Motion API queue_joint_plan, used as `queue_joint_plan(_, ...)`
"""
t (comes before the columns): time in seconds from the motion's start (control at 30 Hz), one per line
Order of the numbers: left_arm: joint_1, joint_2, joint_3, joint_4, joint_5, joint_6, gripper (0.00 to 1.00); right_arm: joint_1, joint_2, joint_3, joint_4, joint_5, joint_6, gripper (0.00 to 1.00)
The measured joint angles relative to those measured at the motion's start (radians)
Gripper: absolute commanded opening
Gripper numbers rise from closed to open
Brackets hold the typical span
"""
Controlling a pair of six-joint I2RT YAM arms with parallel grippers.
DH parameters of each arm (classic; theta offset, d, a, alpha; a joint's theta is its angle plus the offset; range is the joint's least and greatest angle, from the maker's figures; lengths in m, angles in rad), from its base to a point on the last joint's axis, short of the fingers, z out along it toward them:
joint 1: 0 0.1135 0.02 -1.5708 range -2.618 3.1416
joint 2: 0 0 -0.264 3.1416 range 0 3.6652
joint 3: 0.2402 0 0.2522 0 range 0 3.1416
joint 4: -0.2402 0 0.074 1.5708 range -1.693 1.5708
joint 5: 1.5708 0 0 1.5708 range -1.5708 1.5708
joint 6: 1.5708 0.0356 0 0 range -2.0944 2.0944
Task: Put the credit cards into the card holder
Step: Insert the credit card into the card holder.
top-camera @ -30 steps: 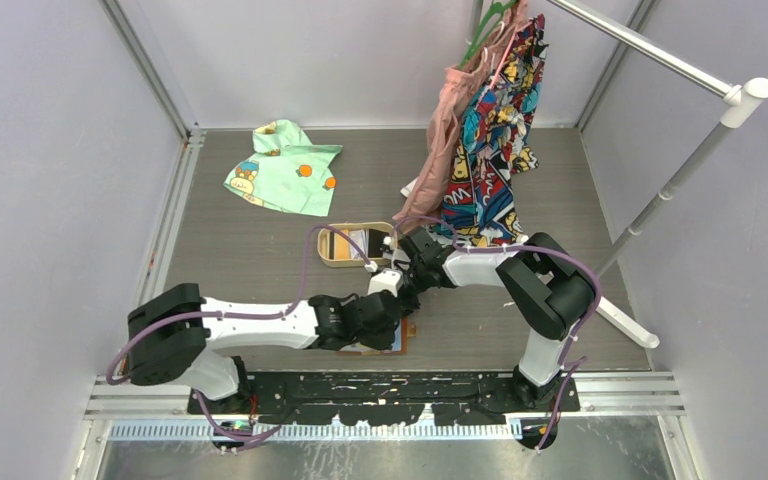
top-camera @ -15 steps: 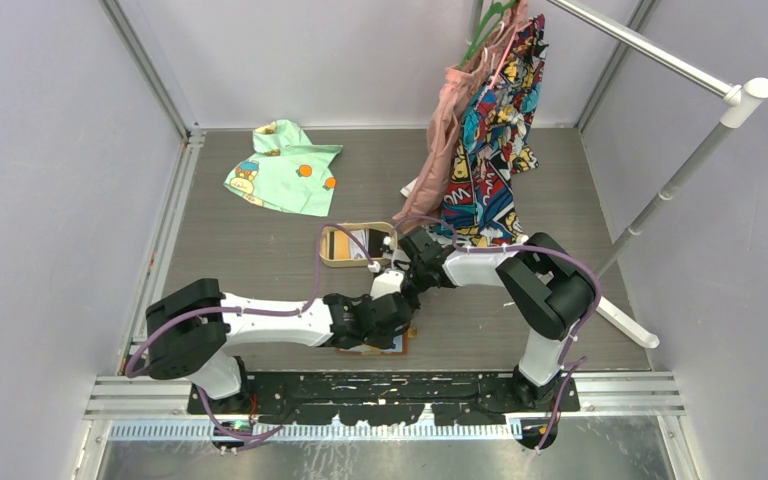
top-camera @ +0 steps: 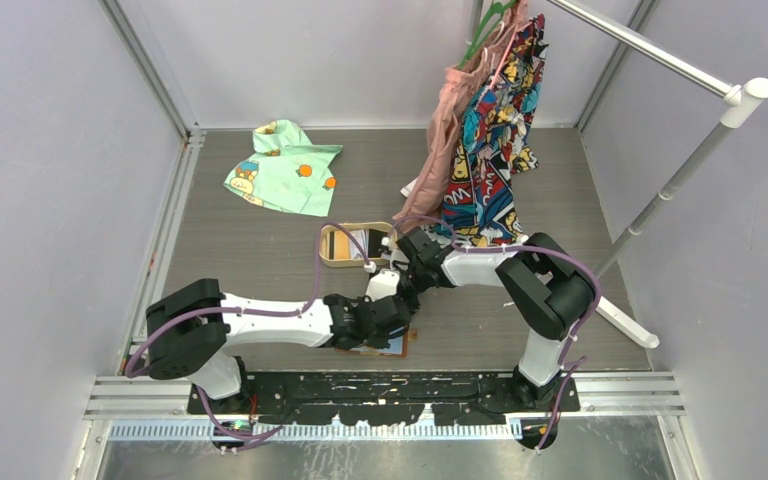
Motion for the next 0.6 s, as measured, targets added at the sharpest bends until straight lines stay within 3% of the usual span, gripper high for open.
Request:
queue_joint_plan(0.43,0.000,-0.040,0.000,-0.020,-0.022,0.014,0.19,-0.035,-0.043,0.004,-0.040,0.018,-0.053,0.45)
queue_joint_plan(0.6,0.000,-0.104,-0.018,-0.011,-0.021,0.035,0.18,-0.041,-0.068,0.004,-0.050,0.026,-0.084,0.39)
